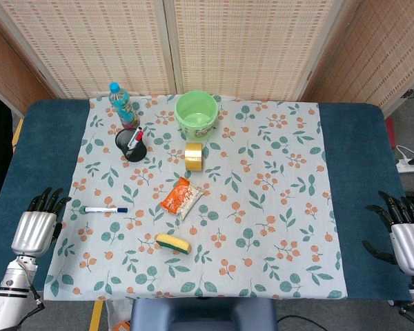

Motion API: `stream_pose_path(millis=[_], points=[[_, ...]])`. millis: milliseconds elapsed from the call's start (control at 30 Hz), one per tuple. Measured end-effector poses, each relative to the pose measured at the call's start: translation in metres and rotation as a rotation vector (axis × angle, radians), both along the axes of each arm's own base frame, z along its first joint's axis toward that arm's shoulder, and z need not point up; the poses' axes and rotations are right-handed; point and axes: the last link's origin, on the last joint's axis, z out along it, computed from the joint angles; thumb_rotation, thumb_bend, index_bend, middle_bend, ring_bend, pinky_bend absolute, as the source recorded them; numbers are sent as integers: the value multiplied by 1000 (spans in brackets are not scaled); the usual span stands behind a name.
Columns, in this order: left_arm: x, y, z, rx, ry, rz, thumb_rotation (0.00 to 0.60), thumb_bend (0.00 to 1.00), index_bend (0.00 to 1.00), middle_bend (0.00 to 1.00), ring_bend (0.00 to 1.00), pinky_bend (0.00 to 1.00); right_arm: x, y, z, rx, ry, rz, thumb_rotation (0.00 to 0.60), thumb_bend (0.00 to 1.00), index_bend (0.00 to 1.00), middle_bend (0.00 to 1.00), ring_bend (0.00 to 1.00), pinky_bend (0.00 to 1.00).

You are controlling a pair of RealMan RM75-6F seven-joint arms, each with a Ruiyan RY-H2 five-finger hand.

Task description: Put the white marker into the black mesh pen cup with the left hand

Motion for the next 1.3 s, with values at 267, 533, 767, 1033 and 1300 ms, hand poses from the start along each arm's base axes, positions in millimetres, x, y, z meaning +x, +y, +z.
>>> stream_pose_path(millis=[267, 533, 767, 1033, 1300], points=[[2, -1, 0, -2, -4, -6, 600, 391, 224, 83, 22, 175, 2, 2, 1, -4, 0, 9, 600, 127, 282, 50, 85, 0], [3, -1, -2, -11, -11, -8, 600, 391, 224, 83, 21, 174, 1, 3, 4, -13, -4, 8, 600, 127, 283, 50, 85, 0], [5, 0, -4, -14, -27, -12, 600, 390, 236, 117, 37, 200, 1, 3, 4, -12, -7, 5, 600, 128, 283, 50, 85, 0], [28, 14, -30, -60, -87, -56, 600, 390, 258, 163, 66, 230, 2, 6, 9, -28, -24, 13, 600, 128, 283, 50, 85, 0], [57, 39, -81, -124, -117, -68, 600, 391, 278, 201, 86, 239, -2, 5, 12, -28, -41, 7, 600, 128, 283, 50, 85, 0]])
